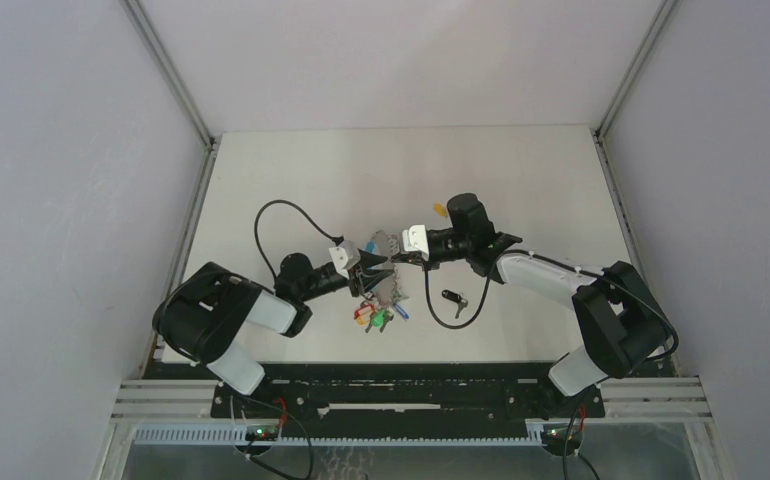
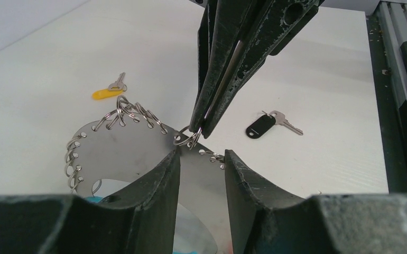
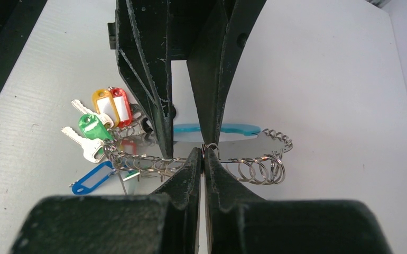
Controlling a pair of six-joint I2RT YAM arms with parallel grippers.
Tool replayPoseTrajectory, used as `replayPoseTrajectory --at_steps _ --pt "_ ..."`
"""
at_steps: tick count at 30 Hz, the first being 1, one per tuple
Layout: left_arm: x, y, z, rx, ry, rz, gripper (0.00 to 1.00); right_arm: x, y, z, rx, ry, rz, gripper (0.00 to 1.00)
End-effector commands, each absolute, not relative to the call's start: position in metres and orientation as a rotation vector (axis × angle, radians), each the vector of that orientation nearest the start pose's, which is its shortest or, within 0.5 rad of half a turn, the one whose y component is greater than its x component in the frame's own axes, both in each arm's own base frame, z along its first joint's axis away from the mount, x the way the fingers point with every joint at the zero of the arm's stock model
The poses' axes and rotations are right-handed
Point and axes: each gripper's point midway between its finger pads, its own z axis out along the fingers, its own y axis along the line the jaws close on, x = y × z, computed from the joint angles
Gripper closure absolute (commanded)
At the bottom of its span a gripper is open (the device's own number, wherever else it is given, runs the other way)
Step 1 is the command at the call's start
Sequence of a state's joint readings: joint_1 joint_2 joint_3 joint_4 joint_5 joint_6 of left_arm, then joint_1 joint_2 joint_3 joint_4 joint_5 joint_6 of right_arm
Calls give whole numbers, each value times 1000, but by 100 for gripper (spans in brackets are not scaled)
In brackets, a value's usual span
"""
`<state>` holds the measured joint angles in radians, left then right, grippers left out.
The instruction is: Put the keys on the keyring
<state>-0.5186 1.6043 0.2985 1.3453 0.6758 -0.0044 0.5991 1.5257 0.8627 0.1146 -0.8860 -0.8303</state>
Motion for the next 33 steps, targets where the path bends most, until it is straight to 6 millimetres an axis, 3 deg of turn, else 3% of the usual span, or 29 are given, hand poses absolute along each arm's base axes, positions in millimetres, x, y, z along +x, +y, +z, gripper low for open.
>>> replayPoseTrajectory --at_steps 1,17,28,33 --pt "269 -284 154 937 1199 -916 61 258 328 166 -1639 1010 785 100" --pt "267 -291 160 957 1171 -941 79 256 331 165 -1638 1010 810 100" --pt "270 -293 164 942 1145 -912 80 251 329 149 -1638 1105 862 100" --pt "270 -296 169 939 1129 -901 86 250 329 145 -1640 1129 874 100"
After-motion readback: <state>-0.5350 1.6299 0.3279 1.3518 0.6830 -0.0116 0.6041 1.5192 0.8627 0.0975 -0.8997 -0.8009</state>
